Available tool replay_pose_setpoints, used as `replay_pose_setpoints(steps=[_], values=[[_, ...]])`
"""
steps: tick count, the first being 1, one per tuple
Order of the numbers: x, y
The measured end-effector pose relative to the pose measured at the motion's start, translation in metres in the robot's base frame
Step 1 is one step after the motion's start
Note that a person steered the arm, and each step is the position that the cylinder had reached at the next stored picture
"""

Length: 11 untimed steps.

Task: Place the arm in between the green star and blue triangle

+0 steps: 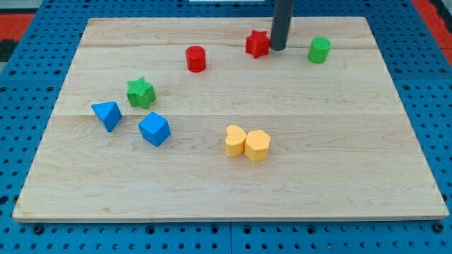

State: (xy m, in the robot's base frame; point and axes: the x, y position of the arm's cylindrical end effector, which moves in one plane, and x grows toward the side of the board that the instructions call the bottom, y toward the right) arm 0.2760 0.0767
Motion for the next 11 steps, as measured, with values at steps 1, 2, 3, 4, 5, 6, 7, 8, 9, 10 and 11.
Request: replay_pose_setpoints(steps=[1, 2, 3, 4, 5, 6, 7, 8, 9, 10, 11], values=[[-0.006, -0.039], [0.039, -0.037], [0.049, -0.102], [0.046, -0.167], [0.046, -0.191], [0.083, -0.185], [0.132, -0.186], [0.144, -0.225], [0.140, -0.272], [0.136, -0.268], [0.131, -0.338]])
